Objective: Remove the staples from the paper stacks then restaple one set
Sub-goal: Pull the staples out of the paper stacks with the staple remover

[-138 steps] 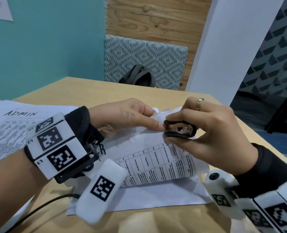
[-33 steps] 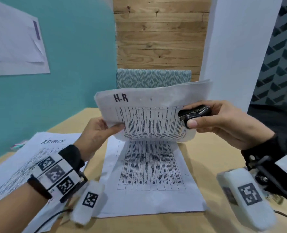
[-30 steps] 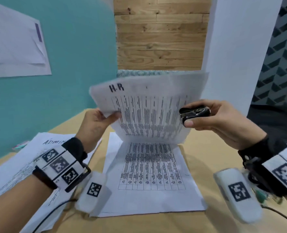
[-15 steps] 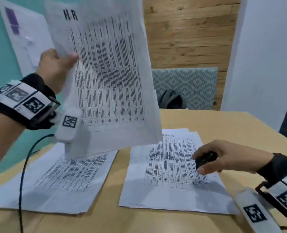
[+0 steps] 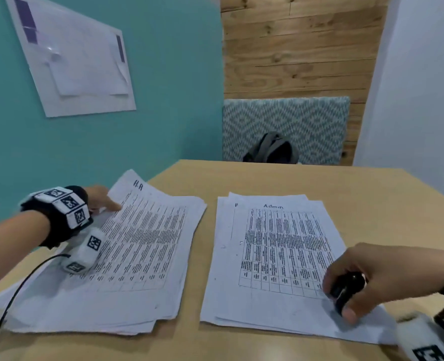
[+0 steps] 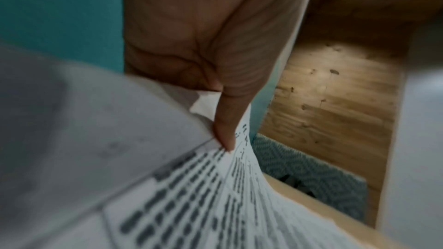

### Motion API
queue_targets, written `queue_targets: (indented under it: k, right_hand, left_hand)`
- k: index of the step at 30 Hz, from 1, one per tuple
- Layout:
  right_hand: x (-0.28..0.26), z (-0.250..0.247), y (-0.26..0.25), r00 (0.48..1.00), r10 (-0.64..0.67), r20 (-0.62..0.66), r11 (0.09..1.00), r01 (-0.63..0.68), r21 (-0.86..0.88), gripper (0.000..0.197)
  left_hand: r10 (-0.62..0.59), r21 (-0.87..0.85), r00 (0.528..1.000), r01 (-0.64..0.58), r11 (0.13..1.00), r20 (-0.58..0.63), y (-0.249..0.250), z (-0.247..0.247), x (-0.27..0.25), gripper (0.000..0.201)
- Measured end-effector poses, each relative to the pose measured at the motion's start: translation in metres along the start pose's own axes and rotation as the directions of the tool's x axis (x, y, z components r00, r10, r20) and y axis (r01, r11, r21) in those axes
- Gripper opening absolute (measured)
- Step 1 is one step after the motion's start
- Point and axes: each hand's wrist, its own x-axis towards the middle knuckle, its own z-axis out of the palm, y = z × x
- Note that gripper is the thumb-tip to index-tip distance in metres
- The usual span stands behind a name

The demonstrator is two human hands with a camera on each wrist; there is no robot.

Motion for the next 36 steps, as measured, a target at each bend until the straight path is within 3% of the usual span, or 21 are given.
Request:
queue_targets:
  k: [4,9,11,14,17,19,24,26,29,32,36]
  right_hand:
    - [0.001,0.0,0.0,1.0,0.012,0.001,0.999,-0.012,-0.034,0.031]
    - [0.0,0.0,-0.001,0.999,0.031,-0.007,0.997,-0.031,-0.072,0.034]
    - [-0.001,0.0,-0.002,0.999,0.041,-0.004,0.996,-0.041,-0.078,0.036]
    - [-0.003,-0.001,-0.003,0.999,0.052,-0.002,0.995,-0.052,-0.086,0.037]
    - [-0.005,-0.002,-0.005,0.998,0.066,-0.013,0.992,-0.067,-0.105,0.036]
    - [-0.006,-0.002,-0.006,0.997,0.081,-0.018,0.989,-0.083,-0.124,0.036]
    - [-0.009,-0.001,-0.007,0.995,0.094,-0.02,0.982,-0.096,-0.161,0.032]
    - [-0.008,0.0,-0.007,0.996,0.089,-0.021,0.981,-0.091,-0.17,0.033]
    - [-0.007,-0.001,-0.007,0.995,0.092,-0.027,0.977,-0.096,-0.193,0.037]
    - [-0.007,-0.001,-0.007,0.996,0.091,-0.024,0.975,-0.094,-0.202,0.037]
    - [-0.008,-0.001,-0.008,0.995,0.096,-0.041,0.972,-0.102,-0.211,0.037]
  left_hand:
    - [0.031,0.174,0.999,-0.028,0.984,-0.014,0.003,0.007,0.0,0.032]
    - [0.08,0.228,0.996,-0.07,0.971,-0.036,0.001,0.002,-0.003,0.036]
    - [0.046,0.271,0.999,-0.043,0.962,-0.008,0.007,0.001,-0.008,0.038]
    - [-0.008,0.34,1.0,0.007,0.94,0.003,0.031,-0.005,-0.022,0.059]
    - [0.112,0.331,0.992,-0.086,0.94,-0.06,0.074,-0.014,-0.041,0.08]
    - [0.216,0.327,0.976,-0.196,0.924,-0.026,0.113,-0.014,-0.056,0.074]
    - [0.37,0.274,0.897,-0.429,0.861,0.242,0.202,0.03,-0.08,0.051]
    - [0.365,0.244,0.876,-0.446,0.861,0.315,0.225,0.056,-0.071,0.046]
    - [0.368,0.319,0.89,-0.443,0.838,0.269,0.246,0.085,-0.057,0.045]
    - [0.367,0.441,0.897,-0.44,0.782,0.245,0.259,0.099,-0.053,0.058]
    - [0.304,0.438,0.914,-0.396,0.807,0.267,0.266,0.103,-0.047,0.072]
